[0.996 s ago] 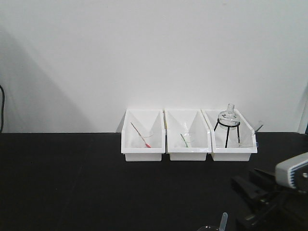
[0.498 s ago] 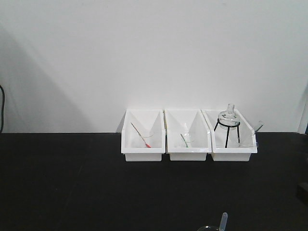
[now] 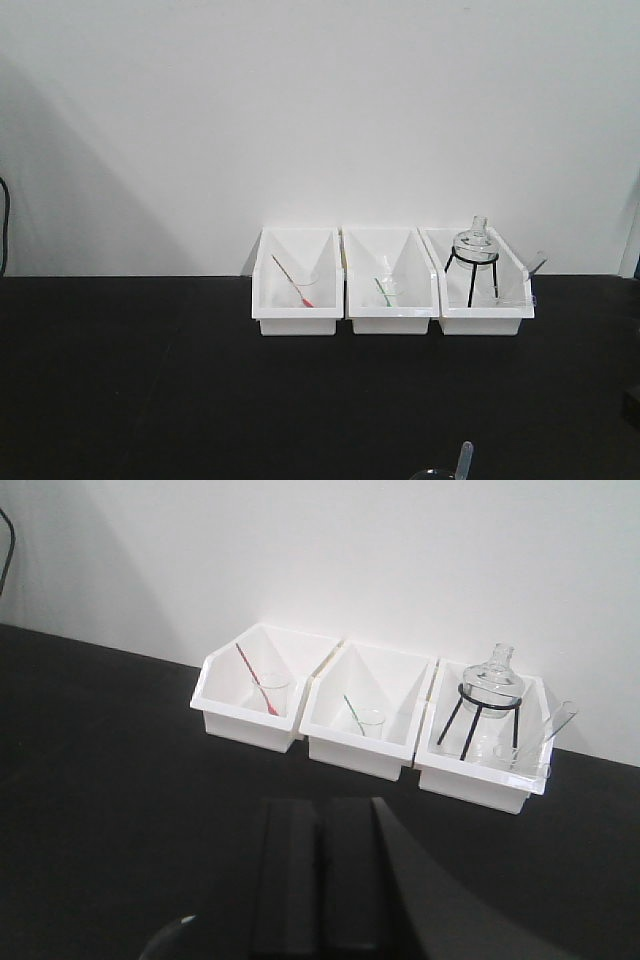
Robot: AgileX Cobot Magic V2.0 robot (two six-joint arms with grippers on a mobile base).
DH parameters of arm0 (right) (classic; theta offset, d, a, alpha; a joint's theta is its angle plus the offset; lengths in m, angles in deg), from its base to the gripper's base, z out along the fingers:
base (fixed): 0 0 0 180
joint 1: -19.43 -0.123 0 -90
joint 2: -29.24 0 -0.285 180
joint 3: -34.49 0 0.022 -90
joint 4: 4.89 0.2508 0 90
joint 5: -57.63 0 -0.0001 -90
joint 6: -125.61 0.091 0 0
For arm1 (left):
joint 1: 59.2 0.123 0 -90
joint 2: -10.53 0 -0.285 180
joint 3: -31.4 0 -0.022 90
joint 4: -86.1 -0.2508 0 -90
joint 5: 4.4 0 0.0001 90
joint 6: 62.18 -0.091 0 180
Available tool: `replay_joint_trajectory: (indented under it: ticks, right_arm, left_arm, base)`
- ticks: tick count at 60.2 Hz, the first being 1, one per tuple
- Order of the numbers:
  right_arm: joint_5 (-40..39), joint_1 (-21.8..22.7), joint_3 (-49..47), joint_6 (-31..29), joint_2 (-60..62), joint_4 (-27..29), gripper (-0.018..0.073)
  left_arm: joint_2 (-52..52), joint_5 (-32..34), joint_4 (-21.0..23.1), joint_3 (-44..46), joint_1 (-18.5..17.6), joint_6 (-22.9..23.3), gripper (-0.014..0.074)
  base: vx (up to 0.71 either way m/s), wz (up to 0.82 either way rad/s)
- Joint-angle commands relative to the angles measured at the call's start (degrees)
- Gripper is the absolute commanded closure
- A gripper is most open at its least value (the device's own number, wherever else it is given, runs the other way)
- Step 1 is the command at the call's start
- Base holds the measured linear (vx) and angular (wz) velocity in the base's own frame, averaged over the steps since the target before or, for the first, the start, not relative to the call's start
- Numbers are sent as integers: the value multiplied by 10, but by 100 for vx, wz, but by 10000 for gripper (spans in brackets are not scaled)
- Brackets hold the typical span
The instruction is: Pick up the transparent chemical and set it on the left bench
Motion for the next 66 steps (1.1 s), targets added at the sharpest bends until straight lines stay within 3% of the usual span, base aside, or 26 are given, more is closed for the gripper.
replay_joint_trajectory:
  ticks: [1, 10, 18, 25, 34, 66]
  right_arm:
    - [-43, 6, 16, -37, 39, 12, 566]
    - [-54, 85, 126, -44, 138, 77, 566]
    - [-58, 169, 220, -36, 235, 79, 566]
    - [-61, 208, 287, -29, 314, 87, 566]
    - [-79, 219, 333, -18, 346, 89, 566]
    - [-56, 219, 332, -11, 350, 90, 566]
  left_arm:
    - [-11, 45, 0, -9, -1, 4, 600]
    - [-11, 45, 0, -9, -1, 4, 600]
    - [-11, 45, 0, -9, -1, 4, 600]
    - [-11, 45, 0, -9, -1, 4, 600]
    - [-11, 45, 0, -9, -1, 4, 600]
    - [-11, 45, 0, -9, -1, 4, 600]
  base:
    - [0, 0]
    - [0, 0]
    - [0, 0]
    - [0, 0]
    - [0, 0]
    - [0, 0]
